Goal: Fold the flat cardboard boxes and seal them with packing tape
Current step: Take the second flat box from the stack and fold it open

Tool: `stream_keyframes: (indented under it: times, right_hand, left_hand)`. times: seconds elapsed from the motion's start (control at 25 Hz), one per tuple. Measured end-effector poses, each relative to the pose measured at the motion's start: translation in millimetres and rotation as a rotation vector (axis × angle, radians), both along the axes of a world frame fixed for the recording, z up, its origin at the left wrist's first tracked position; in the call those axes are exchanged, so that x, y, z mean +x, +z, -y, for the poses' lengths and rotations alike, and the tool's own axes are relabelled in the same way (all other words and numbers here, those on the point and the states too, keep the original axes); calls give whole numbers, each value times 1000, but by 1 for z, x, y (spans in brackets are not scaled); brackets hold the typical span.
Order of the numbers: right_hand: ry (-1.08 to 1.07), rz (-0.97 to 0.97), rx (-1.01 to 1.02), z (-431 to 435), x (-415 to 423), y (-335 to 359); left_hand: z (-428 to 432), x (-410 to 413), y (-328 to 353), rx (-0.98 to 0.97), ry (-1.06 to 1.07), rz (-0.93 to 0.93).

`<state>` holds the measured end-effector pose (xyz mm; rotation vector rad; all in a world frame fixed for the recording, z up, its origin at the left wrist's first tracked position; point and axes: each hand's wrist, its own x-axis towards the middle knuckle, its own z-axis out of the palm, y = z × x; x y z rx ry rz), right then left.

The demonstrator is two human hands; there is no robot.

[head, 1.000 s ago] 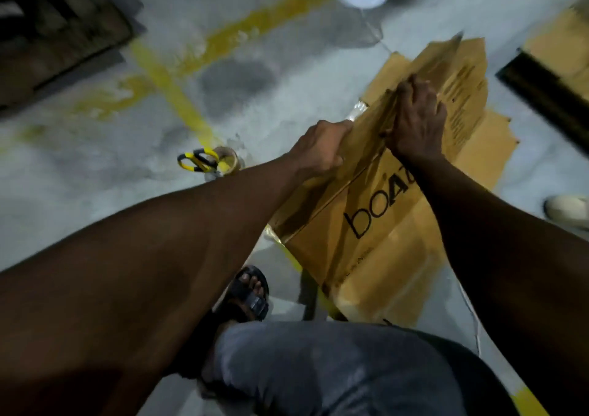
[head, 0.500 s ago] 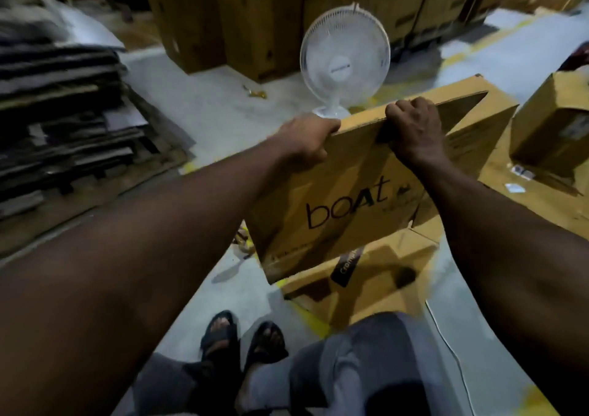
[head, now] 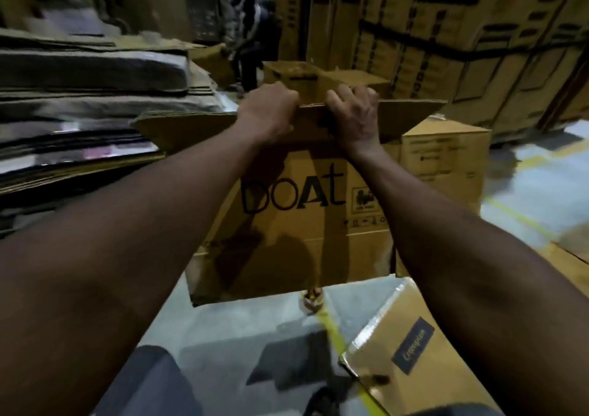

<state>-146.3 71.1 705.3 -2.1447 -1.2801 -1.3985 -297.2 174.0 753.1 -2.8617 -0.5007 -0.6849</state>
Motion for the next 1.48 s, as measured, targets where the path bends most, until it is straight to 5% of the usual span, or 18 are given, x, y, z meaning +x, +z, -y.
stream_keyframes:
  times: [0.24,0.48,0.92,1.2,1.32,1.48]
  right_hand:
    - [249,101,-64,-163,-99,-18]
    - [461,-16,-186,-254,-165,-94]
    - [729,-481,-660,-236,-209,-348]
    - [609,-1052,-1496,-251,-194,-389]
    - [661,-1322,-1385,-255,-185,-398]
    - [464,-841,-1118,-271,-178,-411]
  left_hand:
    - [-136,-124,-35,2,249,48]
    - [-206,-197,-119,-43,438,-53]
    - [-173,-273,-347,-299,588,-436]
    - [-113,-316,-423,-416,574,-434]
    - [-113,-313,-437,-416,563,-482]
    - [-107,-324,-461,-419,520,-514]
